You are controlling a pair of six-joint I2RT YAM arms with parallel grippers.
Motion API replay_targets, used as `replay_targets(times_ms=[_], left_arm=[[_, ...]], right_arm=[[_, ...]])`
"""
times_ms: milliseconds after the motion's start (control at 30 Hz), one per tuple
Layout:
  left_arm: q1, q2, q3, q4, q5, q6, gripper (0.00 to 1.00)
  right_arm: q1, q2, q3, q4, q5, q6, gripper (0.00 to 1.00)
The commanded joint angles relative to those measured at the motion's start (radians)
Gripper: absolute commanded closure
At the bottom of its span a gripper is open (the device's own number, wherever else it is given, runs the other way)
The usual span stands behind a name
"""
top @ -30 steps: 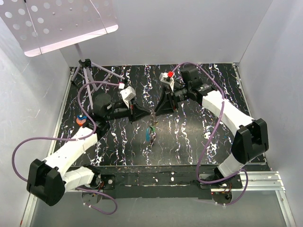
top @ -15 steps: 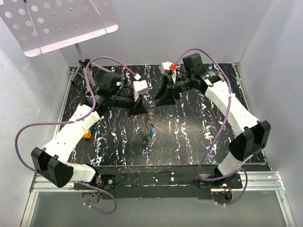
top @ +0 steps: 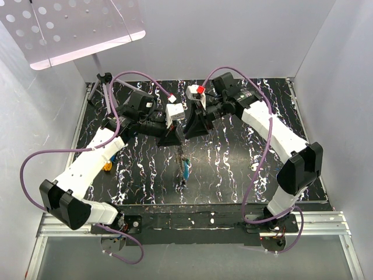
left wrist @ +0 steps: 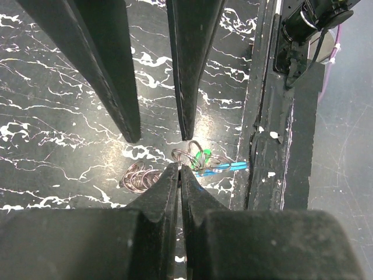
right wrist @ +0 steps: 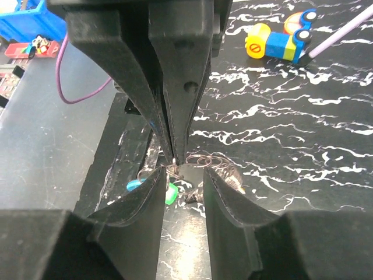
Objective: Put the keys on the keyring
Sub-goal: Adjust the keyring.
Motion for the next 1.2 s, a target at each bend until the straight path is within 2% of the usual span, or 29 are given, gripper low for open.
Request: replay_targets(times_ms=[0,433,600,733,900,1167], left_arm=[[-0.004,-0.035,0.022,0.047,0.041,-0.019,1.00],[-0.004,-0.054,-0.006,0.090,0.044,-0.051,1.00],[-0.004,-0.061,-0.012,0.103,0.039,-0.057,1.00],[-0.004,-0.064,-0.020,0.106,0.030,-0.062,1.00],[-0.004,-0.071,-0.033,0.111,0.038,-0.068,1.00],[-0.004,-0.080,-0.046,0.137,0.036,-0.091,1.00]], right_arm=[[0.030,-0.004,-0.043,0.034,-0.031,0.013,0.62],[0.046,0.000,-0.053,0.046,-0.043,0.035,0.72],[0.046,0.003,-0.065,0.063,-0.034,0.056,0.87],[0.043,0.002,-0.063,0.052,-0.055,0.062,0.86],[0.023,-0.016,-0.062,0.112,-0.086,0.154,0.76],[0.029,-0.009,-0.068,0.064,-0.048,0.078,0.81]])
